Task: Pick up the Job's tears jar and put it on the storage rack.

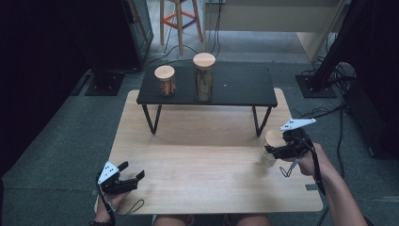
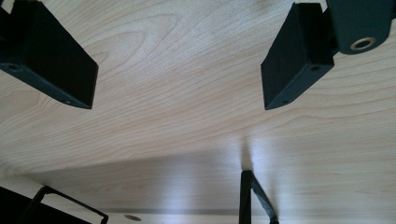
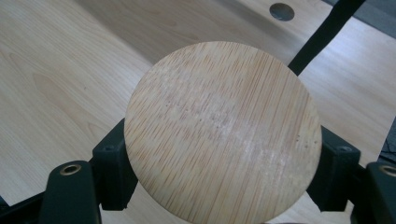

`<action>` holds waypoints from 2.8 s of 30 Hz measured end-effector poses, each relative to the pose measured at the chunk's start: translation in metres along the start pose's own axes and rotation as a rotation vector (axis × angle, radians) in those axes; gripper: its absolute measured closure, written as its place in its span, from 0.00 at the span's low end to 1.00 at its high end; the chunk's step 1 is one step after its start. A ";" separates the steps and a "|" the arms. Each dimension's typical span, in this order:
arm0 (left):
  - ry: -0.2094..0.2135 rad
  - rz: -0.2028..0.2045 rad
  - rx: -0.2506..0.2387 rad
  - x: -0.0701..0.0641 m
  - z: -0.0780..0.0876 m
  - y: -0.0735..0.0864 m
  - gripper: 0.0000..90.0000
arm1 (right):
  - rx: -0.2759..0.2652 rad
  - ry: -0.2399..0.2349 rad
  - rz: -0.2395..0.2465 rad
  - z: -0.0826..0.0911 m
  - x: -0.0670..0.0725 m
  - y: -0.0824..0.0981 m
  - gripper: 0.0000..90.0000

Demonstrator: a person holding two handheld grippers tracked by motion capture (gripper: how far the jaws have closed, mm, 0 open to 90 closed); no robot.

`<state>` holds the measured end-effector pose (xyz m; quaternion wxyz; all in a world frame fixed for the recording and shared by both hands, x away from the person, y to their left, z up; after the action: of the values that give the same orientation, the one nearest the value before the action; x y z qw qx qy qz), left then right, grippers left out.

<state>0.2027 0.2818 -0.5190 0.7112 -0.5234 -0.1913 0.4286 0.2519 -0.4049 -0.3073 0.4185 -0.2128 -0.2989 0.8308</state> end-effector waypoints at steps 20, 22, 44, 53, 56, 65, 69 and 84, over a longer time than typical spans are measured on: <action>0.014 -0.003 0.002 0.002 -0.001 0.000 0.12 | -0.019 0.005 0.038 0.018 -0.001 -0.069 0.28; 0.014 -0.006 0.004 0.002 -0.001 -0.001 0.12 | -0.022 0.007 0.044 0.020 -0.002 -0.076 0.28; 0.023 -0.008 0.025 0.003 -0.003 -0.004 0.12 | -0.044 0.006 0.082 0.027 -0.006 -0.139 0.28; 0.024 -0.005 0.029 0.003 -0.004 -0.004 0.12 | -0.049 0.005 0.084 0.028 -0.009 -0.158 0.28; 0.025 -0.004 0.030 0.003 -0.004 -0.004 0.12 | -0.051 0.006 0.088 0.030 -0.009 -0.164 0.28; 0.023 -0.002 0.031 0.003 -0.003 -0.004 0.12 | -0.055 0.004 0.086 0.032 -0.012 -0.180 0.28; 0.024 -0.004 0.033 0.004 -0.003 -0.005 0.12 | -0.057 0.001 0.094 0.033 -0.011 -0.184 0.28; 0.028 0.002 0.031 0.004 -0.003 -0.005 0.12 | -0.057 0.004 0.092 0.035 -0.017 -0.206 0.28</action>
<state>0.2093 0.2832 -0.5168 0.7216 -0.5183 -0.1739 0.4248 0.3572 -0.3327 -0.1415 0.3742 -0.2398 -0.3113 0.8400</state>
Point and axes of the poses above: each handheld gripper's, and its own axes: z roughly backward along the jaws, y roughly out of its underside, x roughly to its left, the point moved 3 cm from there along -z, roughly forward along the jaws, and after that the axes turned 3 degrees about y, right-handed, at the moved point
